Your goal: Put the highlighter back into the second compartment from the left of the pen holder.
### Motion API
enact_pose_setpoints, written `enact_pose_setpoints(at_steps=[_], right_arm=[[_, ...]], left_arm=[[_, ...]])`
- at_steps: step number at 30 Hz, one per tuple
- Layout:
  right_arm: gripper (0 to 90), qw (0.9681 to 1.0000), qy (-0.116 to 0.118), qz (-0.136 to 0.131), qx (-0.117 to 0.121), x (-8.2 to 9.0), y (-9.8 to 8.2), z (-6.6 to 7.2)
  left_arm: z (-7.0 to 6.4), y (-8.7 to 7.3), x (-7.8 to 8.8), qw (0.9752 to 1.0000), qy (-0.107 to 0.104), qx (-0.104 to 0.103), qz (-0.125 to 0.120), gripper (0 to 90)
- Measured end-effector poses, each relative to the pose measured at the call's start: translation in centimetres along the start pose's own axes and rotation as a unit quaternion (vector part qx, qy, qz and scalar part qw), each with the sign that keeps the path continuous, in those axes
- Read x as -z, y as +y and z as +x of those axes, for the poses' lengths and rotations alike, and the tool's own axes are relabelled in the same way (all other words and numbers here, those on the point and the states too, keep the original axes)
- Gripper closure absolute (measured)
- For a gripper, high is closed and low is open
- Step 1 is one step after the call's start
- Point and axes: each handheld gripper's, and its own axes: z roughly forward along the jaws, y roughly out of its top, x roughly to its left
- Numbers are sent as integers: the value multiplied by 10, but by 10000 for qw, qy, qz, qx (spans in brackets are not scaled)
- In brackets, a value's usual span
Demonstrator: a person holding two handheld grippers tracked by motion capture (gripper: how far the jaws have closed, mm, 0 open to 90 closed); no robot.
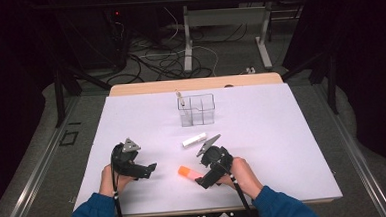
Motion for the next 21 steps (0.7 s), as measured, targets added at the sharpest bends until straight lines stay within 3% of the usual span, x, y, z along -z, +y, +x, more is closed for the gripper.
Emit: enact_pose_setpoints(at_steps=[2, 5, 10, 21], right_arm=[[191, 9999, 12, 83, 57, -3, 4, 3], [299, 9997, -16, 163, 198, -8, 11, 7], [474, 9987, -64, 414, 275, -15, 22, 14], [617, 9946, -148, 966, 338, -32, 34, 18]], left_arm=[[0, 0, 0, 10000, 6, 10, 31, 2], [1, 0, 1, 9999, -59, -23, 109, 3], [0, 0, 0, 10000, 20, -13, 72, 3], [1, -1, -1, 9999, 8, -30, 113, 3]])
